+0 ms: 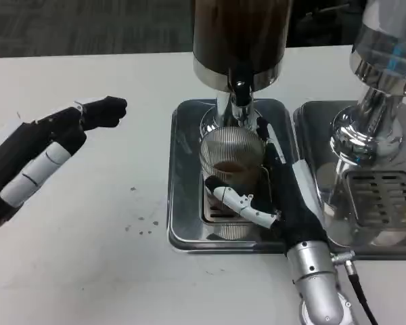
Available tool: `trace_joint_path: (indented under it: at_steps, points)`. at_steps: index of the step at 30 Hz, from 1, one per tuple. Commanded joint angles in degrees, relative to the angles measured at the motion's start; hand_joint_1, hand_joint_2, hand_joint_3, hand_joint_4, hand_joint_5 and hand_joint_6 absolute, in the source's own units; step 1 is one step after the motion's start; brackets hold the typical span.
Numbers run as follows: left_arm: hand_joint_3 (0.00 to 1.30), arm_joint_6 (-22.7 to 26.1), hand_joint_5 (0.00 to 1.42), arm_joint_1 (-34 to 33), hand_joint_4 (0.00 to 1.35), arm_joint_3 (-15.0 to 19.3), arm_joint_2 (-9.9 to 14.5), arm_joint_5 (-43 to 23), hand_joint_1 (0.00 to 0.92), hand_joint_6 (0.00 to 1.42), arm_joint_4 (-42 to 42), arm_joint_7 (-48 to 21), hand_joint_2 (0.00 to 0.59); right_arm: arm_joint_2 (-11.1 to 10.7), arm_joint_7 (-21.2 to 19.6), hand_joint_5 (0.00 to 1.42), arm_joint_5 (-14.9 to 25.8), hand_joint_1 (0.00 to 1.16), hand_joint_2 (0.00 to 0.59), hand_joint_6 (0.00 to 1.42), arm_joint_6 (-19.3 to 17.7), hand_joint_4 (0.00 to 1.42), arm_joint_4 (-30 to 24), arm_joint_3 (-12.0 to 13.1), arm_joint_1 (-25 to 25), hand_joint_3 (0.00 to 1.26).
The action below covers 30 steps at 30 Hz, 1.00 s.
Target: Grasp the cup under the faucet to collect the drink, then remove the cup.
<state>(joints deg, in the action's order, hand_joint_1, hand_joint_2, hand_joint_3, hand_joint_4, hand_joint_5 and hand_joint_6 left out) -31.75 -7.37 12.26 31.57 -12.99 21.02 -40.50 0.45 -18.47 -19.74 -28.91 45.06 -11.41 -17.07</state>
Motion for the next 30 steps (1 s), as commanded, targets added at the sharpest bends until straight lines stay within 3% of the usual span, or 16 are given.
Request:
trace_joint_path:
  at_steps: [1, 21, 30]
  points:
    - [0.26, 0.45, 0.19, -0.28, 0.22, -0.32, 0.89, 0.00, 0.000, 0.10, 0.63, -0.83, 0.166, 0.53, -0.97, 0.23, -1.16, 0.72, 0.186, 0.25, 1.53, 0.13, 1.07, -0.89, 0.30, 0.07]
    - [0.27, 0.60, 0.22, -0.34, 0.26, 0.07, 1.05, -0.18, 0.000, 0.12, 1.64, -0.88, 0.168, 1.00, -4.90, 0.68, -3.11, 0.83, 0.183, 0.93, 4.98, 0.45, 1.06, -2.45, 0.43, 0.31]
    - [0.27, 0.67, 0.22, -0.20, 0.26, 0.07, 0.99, -0.25, 0.000, 0.13, 1.67, -0.88, 0.164, 1.26, -13.44, 0.89, -6.16, 0.88, 0.203, 1.18, 3.23, 0.64, -0.20, -2.92, 2.32, 0.49]
